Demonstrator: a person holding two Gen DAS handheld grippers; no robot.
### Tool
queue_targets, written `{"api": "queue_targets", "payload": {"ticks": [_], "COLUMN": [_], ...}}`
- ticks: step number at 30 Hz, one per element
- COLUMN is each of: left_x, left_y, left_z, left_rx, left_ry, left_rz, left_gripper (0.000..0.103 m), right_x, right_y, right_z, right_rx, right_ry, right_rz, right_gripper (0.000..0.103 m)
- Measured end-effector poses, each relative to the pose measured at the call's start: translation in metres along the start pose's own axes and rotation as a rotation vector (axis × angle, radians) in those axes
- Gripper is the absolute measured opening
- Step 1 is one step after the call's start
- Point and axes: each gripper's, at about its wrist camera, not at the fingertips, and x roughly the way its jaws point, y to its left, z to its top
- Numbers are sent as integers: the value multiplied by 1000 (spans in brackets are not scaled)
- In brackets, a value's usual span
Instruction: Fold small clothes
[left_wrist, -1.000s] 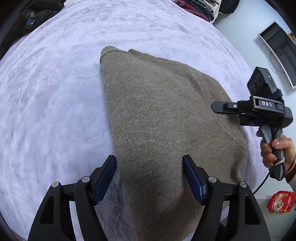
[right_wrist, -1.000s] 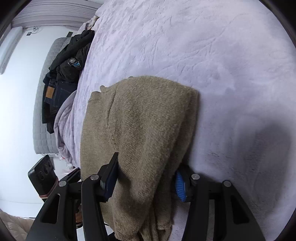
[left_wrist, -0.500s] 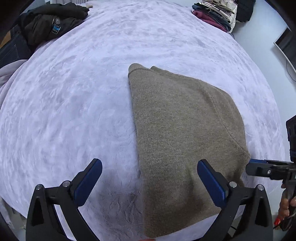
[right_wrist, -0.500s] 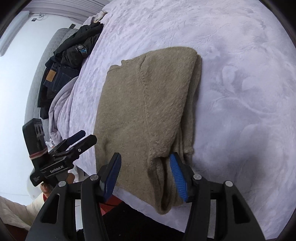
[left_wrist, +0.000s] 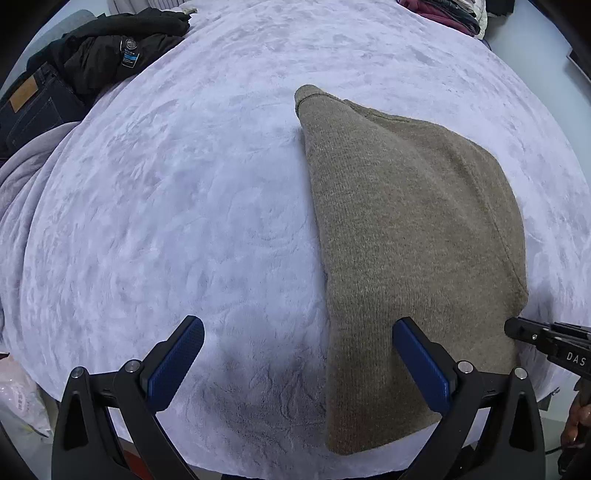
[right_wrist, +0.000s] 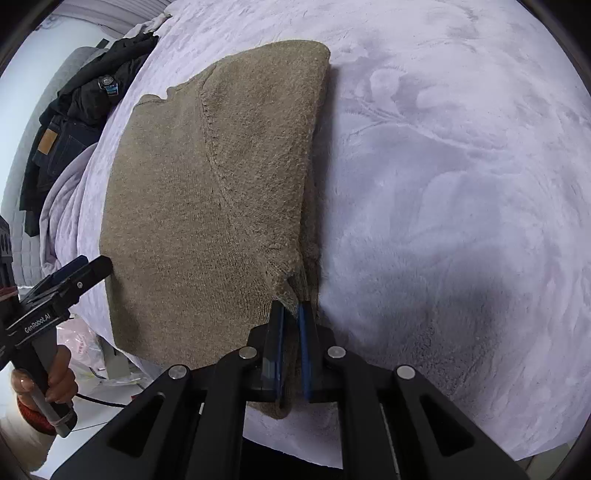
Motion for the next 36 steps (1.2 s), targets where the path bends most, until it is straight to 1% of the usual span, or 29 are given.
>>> {"api": "queue_targets", "payload": {"ticks": [4,8,11,12,13,16,20,21,23,24,25,29,32,33,36], "left_x": [0,-4,-9,-10,-13,-23,-32,-35,-39,-41,-43,-49,-55,-57,-63], "left_y": [0,0,-1,-1,-1,-2,-2,-2,-1,-1,0,1,2,2,3], "left_z": [-3,-5,-6,-7,-7,-9,-11,-11,-12,-13,-13,-14,-11,-10,-5], "left_rx": [1,15,16,17,18,21,26,26,24,24,22,23,15,14,12], "left_ry": [39,52,70,76,79,85,102,108,118,123,125,133,137,134,119], "left_rz": [1,35,25,24,24,25,28,28,25,21,18,25,29,28,27], "left_gripper": [103,103,103,103,103,103,103,103,103,103,103,103,103,103,103], "right_x": [-5,-14,-26,-30,-35,-51,-61,-63,-63,-64,-66,-73,-79,-81,-86], "right_y": [2,1,2,1,-2,-7,2,6,17,22,27,55,69,74,87], "right_z": [-8,-14,-23,-26,-30,-37,-40,-39,-32,-30,-28,-18,-10,-8,-3], "right_rx": [-6,23,39,51,72,115,111,108,97,87,77,38,36,34,20], "right_ry": [0,9,17,17,17,11,23,25,26,27,22,-15,-43,-54,-84], "right_rz": [-18,-26,-89,-97,-98,-91,-91,-89,-94,-101,-113,-107,-126,-147,-210], "right_gripper": [8,8,8,9,15,16,17,22,43,65,79,82,93,102,103]}}
